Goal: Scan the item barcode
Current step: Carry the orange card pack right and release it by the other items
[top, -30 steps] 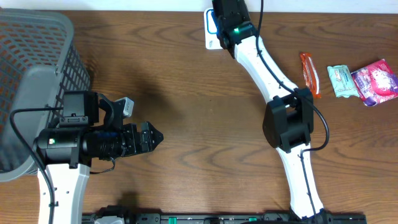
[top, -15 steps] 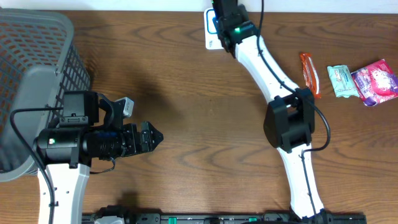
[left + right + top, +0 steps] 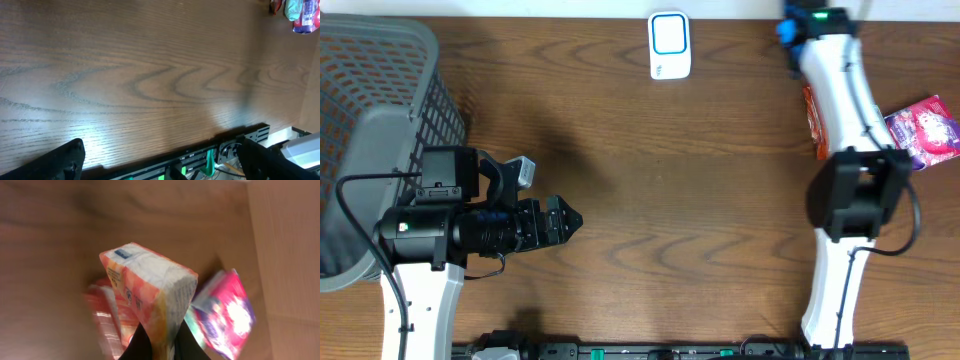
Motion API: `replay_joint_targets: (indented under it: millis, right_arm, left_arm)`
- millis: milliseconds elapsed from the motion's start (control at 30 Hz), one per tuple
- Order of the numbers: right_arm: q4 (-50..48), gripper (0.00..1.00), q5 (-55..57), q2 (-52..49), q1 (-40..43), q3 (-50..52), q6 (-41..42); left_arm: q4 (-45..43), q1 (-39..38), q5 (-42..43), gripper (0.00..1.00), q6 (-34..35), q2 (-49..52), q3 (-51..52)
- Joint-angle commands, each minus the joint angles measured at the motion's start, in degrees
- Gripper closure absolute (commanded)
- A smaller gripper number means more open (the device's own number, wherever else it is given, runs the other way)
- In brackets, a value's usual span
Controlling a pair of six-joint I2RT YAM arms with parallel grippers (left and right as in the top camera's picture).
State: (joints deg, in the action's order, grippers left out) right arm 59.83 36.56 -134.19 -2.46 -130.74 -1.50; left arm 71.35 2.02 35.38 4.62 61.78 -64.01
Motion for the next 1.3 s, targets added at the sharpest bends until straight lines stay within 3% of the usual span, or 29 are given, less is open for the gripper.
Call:
replay_joint_targets:
  millis: [0,200,233,267,300,433,600,700,733,833,900,1067,1267]
  right_arm:
    - [3.3,0.99,-5.4,0.9,5.4,0.0,1.2]
    - [4.1,0.99,-16.3,0.9,11.2,1.6,1.7]
    - [3.8,0.95,-17.6,0.9,11.7,2.1,1.7]
    - [3.4,0.75,-19.0,0.9,12.3,3.1,1.7]
    - [3.1,0.65,-19.3,0.9,12.4,3.8,1.7]
    - [2.1,0.59,-19.3,0.9,12.7,6.9,1.7]
    - [2.8,0.60,-22.1,1.9,11.5,6.9,2.1]
    - [3.4,0.59,-34.9,3.5,9.8,6.9,2.1]
    - [3.9,0.63,-38.5,3.7,9.2,6.9,2.1]
    - [6.4,0.85,-47.2,3.9,7.0,7.0,2.1]
    - [8.2,0.99,-47.4,3.7,5.7,7.7,2.0]
    - [5.8,0.99,-40.6,3.7,4.3,13.1,1.8]
    - [-5.2,0.99,-34.4,3.7,5.5,24.1,3.4]
  left_arm:
    - [0.0,-0.2,-0.5,0.02,-0.5,0.0,0.2]
    - [0.0,-0.2,-0.5,0.02,-0.5,0.0,0.2]
    - [0.0,-0.2,-0.5,0.02,-0.5,0.0,0.2]
    - [0.0,-0.2,-0.5,0.02,-0.5,0.0,0.2]
    - [0.0,-0.2,-0.5,0.02,-0.5,0.0,0.2]
    - [0.0,-0.2,-0.5,0.02,-0.5,0.0,0.2]
    - [0.0,-0.2,-0.5,0.02,-0.5,0.0,0.2]
    - [0.0,-0.2,-0.5,0.02,-0.5,0.0,0.2]
    - [0.0,-0.2,-0.5,0.02,-0.5,0.0,0.2]
    - [0.0,-0.2,-0.5,0.02,-0.5,0.0,0.2]
    - [0.0,-0.2,-0.5,0.02,-0.5,0.0,0.2]
    - [0.0,-0.2,-0.5,0.02,-0.5,0.0,0.2]
    - [0.0,-0.2,-0.5,0.02,-0.5,0.0,0.2]
